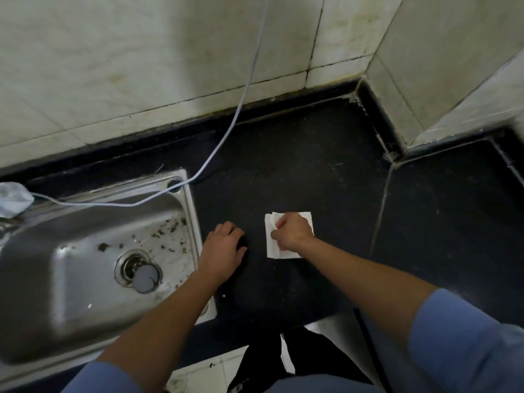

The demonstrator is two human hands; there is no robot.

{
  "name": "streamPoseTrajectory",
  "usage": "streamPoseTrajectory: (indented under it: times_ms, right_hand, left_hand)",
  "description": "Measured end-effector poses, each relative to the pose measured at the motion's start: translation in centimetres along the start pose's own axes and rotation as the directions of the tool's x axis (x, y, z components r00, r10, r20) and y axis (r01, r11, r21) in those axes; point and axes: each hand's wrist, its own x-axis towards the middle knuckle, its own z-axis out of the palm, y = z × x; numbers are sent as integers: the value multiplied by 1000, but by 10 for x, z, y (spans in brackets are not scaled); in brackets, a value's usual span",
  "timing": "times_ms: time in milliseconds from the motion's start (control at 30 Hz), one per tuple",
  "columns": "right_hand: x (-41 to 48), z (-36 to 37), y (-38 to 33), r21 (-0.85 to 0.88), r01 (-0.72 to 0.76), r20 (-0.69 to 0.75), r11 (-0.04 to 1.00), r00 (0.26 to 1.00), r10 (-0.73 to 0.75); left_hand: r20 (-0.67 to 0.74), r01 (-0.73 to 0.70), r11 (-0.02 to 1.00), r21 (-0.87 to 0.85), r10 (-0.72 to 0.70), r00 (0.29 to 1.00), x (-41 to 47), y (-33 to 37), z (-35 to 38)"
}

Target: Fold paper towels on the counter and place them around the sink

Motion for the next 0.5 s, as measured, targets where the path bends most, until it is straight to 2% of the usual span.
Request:
streamPoseTrajectory:
  times_ms: [133, 333, 367, 433, 500]
  right_hand:
    - [8, 10, 2, -99, 6, -54, 995, 999, -11]
    - [5, 2, 14, 38, 152, 35, 988, 988, -154]
    - [3, -6, 21, -6, 219, -13, 976, 976, -219]
    - [-1, -25, 40, -260, 376, -138, 889, 897, -420]
    - [-3, -39, 58, -543, 465, -160, 699, 760, -630]
  left_hand:
    - [0, 15, 1000, -11, -15, 1000, -2, -3, 1]
    - [-7, -49, 998, -32, 49, 999, 7, 11, 0]
    - [-10, -82, 996, -36, 82, 997, 10, 16, 0]
    - [-6, -175, 984, -18, 175, 985, 17, 26, 1]
    - [50, -269, 962, 39, 267, 962, 25, 37, 4]
